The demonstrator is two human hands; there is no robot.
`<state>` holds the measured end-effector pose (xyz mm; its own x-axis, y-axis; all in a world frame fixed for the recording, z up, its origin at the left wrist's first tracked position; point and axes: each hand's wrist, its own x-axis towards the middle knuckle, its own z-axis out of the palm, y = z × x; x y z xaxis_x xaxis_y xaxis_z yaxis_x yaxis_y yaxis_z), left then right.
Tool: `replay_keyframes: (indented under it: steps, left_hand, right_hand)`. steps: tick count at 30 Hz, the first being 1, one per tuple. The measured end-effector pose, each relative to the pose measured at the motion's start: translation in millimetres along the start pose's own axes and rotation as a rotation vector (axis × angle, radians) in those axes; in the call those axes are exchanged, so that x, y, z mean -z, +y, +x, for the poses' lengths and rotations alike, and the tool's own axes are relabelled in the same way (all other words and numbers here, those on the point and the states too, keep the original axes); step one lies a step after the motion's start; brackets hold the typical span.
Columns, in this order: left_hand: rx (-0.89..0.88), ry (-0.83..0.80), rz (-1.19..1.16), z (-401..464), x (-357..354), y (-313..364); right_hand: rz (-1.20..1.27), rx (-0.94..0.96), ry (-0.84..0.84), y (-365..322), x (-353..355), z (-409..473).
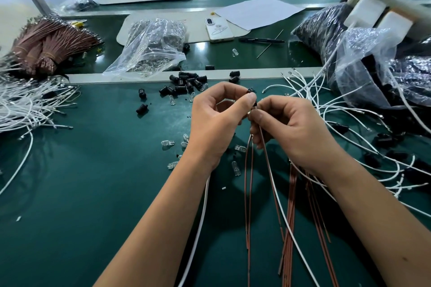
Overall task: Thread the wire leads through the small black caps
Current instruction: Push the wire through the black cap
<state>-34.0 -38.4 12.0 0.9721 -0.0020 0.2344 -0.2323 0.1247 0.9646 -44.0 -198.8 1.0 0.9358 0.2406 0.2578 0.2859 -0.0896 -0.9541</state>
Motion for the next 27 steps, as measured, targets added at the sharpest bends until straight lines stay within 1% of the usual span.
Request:
replay_keyframes:
  steps: [4,9,17,23,27]
  left_hand:
    - [-0.021,-0.003,-0.028,-0.2,-0.4,0.2]
    - [-0.090,0.001,-0.032,-0.5,-0.5,-0.7]
    - [-0.123,-0.017,-0.028,-1.3,-3.7,-2.9]
    - [-0.143,-0.029,-0.040,-3.7,-7.4,-4.4]
    - [-0.143,-0.085,-0.050,-0.9,-4.0,-4.2]
  right_hand:
    - [-0.008,0.010,0.002,0.9,-0.1,0.4]
    - [0.000,0.021,0.003,-0.6,-0.2,0.6]
    - [0.014,0.008,0.091,-3.3,-0.7,1.6]
    - [-0.113,0.066,0.093,-2.2,2.9,1.7]
    - [-0.220,0.116,0.158,0.2,5.9,2.0]
